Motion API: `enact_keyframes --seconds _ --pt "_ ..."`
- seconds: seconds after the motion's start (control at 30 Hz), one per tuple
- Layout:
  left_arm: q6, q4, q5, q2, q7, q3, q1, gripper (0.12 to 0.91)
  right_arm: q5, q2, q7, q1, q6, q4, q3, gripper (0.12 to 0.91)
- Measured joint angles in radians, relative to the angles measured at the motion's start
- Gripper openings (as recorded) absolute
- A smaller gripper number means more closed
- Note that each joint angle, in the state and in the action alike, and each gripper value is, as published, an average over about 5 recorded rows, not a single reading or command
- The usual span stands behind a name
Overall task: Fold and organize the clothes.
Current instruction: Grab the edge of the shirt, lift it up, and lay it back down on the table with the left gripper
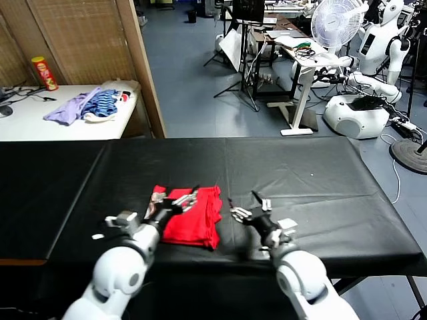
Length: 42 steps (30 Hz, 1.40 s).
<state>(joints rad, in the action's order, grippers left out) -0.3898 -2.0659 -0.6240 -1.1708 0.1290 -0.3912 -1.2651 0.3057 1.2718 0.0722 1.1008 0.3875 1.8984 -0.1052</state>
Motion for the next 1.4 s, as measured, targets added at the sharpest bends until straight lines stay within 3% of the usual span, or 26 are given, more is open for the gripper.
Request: enact_keyframes --seconds 0.23,0.37,0.5,0.63,0.9,1.1,1.2,1.4 --pt "0.011 0.045 0.026 -0.008 -0.003 -0.075 -0.045 0.798 -0.160 0.016 0.039 -0.069 0.083 -0.116 0.089 0.798" --pt "0.015 0.062 0.014 -0.023 -0.003 -0.092 -0.051 0.798 -0.197 0.028 0.054 -0.074 0.068 -0.134 0.098 0.798" --pt "0.018 0.087 -0.048 -0.036 -0.004 -0.114 -0.049 0.798 -0.143 0.040 0.055 -0.066 -0.006 -0.122 0.088 0.798" --pt "0.020 0.126 -0.150 -0.052 -0.004 -0.139 -0.038 0.798 -0.037 0.034 0.042 -0.049 -0.058 -0.063 0.055 0.798" --pt "0.021 0.206 -0.346 -0.077 -0.008 -0.168 -0.026 0.798 0.189 -0.011 0.045 0.002 -0.069 0.090 -0.053 0.798" --pt "0.019 0.228 -0.439 -0.082 -0.013 -0.170 -0.039 0.790 0.239 -0.020 0.052 0.009 -0.071 0.132 -0.116 0.798" --pt "0.018 0.236 -0.453 -0.085 -0.016 -0.171 -0.042 0.700 0.247 -0.019 0.054 0.011 -0.071 0.141 -0.131 0.798" --pt "0.009 0.240 -0.452 -0.092 -0.014 -0.170 -0.045 0.374 0.263 -0.013 0.073 0.024 -0.063 0.151 -0.156 0.798"
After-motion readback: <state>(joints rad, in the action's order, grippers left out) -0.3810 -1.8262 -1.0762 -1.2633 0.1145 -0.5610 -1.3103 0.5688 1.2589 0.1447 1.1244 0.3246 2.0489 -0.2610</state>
